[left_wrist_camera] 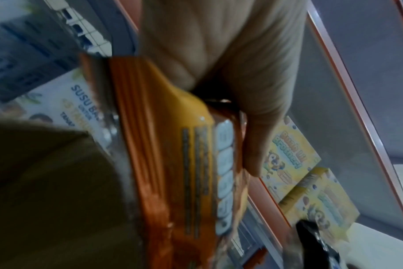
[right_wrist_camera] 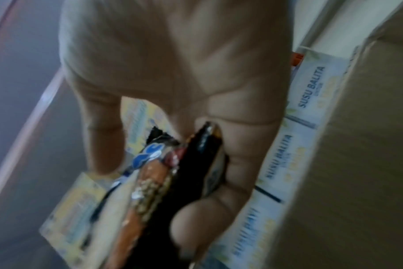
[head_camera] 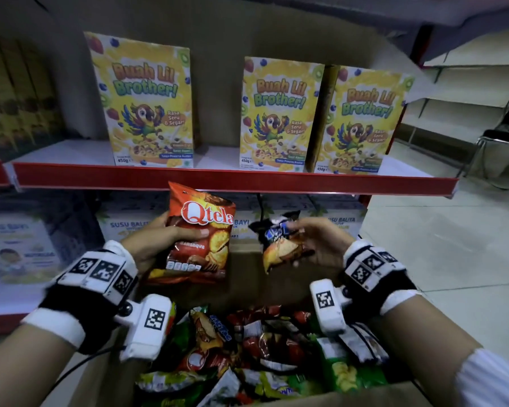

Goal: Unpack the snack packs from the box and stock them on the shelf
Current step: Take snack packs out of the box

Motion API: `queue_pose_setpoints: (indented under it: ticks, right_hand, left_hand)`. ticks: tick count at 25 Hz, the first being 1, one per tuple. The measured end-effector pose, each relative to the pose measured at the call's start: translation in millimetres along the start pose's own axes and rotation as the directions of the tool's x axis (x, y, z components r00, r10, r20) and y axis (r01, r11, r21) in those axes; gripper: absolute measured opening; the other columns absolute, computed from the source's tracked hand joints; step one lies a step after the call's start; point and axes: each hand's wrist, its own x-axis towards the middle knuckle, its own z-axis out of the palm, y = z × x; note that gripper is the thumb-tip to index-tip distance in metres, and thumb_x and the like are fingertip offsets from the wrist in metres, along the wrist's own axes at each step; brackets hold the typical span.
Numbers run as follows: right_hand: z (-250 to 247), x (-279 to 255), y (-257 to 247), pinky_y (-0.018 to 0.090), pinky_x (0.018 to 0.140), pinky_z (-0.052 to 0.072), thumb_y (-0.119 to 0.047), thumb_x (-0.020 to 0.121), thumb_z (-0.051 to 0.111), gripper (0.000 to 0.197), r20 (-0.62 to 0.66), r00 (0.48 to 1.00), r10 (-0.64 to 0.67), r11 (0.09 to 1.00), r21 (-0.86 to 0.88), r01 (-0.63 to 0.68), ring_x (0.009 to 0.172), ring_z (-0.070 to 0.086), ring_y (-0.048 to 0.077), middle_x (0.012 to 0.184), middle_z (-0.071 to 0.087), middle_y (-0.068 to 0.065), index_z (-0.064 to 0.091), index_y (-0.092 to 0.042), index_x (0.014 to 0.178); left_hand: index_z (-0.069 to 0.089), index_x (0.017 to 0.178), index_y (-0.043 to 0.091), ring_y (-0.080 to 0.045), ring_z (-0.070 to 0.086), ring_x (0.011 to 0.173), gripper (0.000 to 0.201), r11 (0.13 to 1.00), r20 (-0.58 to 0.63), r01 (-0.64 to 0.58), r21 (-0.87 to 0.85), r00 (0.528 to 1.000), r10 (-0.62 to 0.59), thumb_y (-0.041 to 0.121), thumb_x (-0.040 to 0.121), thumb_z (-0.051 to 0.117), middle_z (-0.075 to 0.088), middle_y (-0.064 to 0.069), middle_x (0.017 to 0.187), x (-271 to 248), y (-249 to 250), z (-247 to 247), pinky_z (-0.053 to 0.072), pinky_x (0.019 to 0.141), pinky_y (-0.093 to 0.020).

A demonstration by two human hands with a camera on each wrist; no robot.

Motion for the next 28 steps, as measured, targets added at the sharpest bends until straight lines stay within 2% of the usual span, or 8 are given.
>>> queue_pose_setpoints:
  ticks: [3,6,10,14,18,21,24,28]
  right_hand:
    - [5.6,-4.6,-16.2,0.025,0.045,0.051,-0.02,0.075,0.073,0.046,-0.034,0.992,-0.122,0.99,-0.072,0.119,0.065,0.067,0.017,0.091,0.066,0.011,0.052,-0.006,0.113]
    - [21.4,-4.4,-21.1,0.023,0.04,0.05,-0.012,0.079,0.069,0.014,-0.001,0.97,-0.244,0.968,-0.06,0.243,0.052,0.063,0.014,0.069,0.066,0.005,0.061,-0.003,0.085]
    - [41.3,-0.8,-14.9,0.026,0.052,0.054,-0.006,0.084,0.066,0.012,-0.022,0.954,-0.3,0.954,-0.006,0.3,0.063,0.068,0.013,0.078,0.071,0.004,0.064,-0.003,0.096]
    - [59.9,5.2,-7.0,0.038,0.081,0.055,-0.008,0.081,0.07,0.027,-0.025,0.958,-0.286,0.958,-0.011,0.286,0.085,0.068,0.022,0.097,0.07,0.009,0.063,-0.006,0.106]
    - [61.4,12.2,-1.1,0.036,0.083,0.054,-0.015,0.08,0.072,0.044,0.093,0.988,-0.121,0.979,-0.152,0.134,0.097,0.066,0.021,0.109,0.067,0.006,0.053,-0.011,0.119]
    - [59.8,13.7,7.1,0.027,0.073,0.051,-0.028,0.075,0.077,0.051,0.191,0.973,0.127,0.735,-0.677,0.037,0.087,0.064,0.014,0.105,0.064,0.003,0.05,-0.015,0.117]
    - [77.9,24.0,39.3,0.027,0.078,0.044,-0.04,0.079,0.072,0.054,0.176,0.914,0.365,0.265,-0.961,0.08,0.101,0.061,0.018,0.119,0.064,0.003,0.054,-0.016,0.125]
    - [123.0,34.4,95.1,0.033,0.103,0.039,-0.038,0.093,0.055,0.057,0.3,0.878,0.373,0.225,-0.947,0.228,0.128,0.045,0.027,0.143,0.046,0.009,0.039,-0.013,0.142]
  left_hand:
    - [0.053,0.127,0.013,-0.029,0.069,0.087,0.052,0.994,-0.026,-0.025,-0.105,0.999,0.022,0.009,0.078,0.071,0.071,-0.015,0.108,2.4,-2.5,20.1,0.056,0.069,-0.035]
    - [0.05,0.131,0.014,-0.028,0.069,0.093,0.063,0.977,-0.013,-0.069,-0.203,0.998,0.068,0.023,0.073,0.075,0.07,-0.014,0.111,1.1,3.2,34.0,0.056,0.077,-0.038]
    - [0.053,0.129,0.015,-0.026,0.068,0.102,0.112,0.957,0.0,-0.162,-0.239,0.986,0.167,0.053,0.031,0.091,0.07,-0.01,0.114,-5.6,6.1,50.6,0.054,0.089,-0.042]
    - [0.057,0.125,0.015,-0.022,0.071,0.096,0.083,0.951,-0.019,-0.208,-0.231,0.978,0.209,0.039,0.051,0.085,0.071,-0.01,0.112,-3.4,-0.4,49.3,0.059,0.073,-0.032]
    - [0.054,0.129,0.017,-0.025,0.07,0.1,0.081,0.982,-0.045,-0.141,-0.124,0.99,0.137,0.036,0.056,0.084,0.072,-0.007,0.112,1.5,-12.7,17.9,0.057,0.08,-0.037]
    - [0.055,0.127,0.016,-0.024,0.067,0.104,0.086,0.995,-0.104,-0.101,0.0,0.989,0.1,0.04,0.052,0.087,0.07,-0.006,0.113,-2.6,-21.6,-6.4,0.052,0.093,-0.042]
    - [0.058,0.122,0.012,-0.015,0.073,0.083,0.06,0.994,-0.152,-0.106,-0.007,0.983,0.104,0.023,0.067,0.079,0.075,-0.003,0.098,-4.9,-25.1,-32.0,0.058,0.064,-0.026]
    - [0.057,0.125,0.01,-0.018,0.072,0.089,0.056,0.996,-0.19,-0.091,-0.01,0.978,0.087,0.02,0.074,0.076,0.073,-0.007,0.106,-8.4,-27.4,-54.7,0.057,0.069,-0.028]
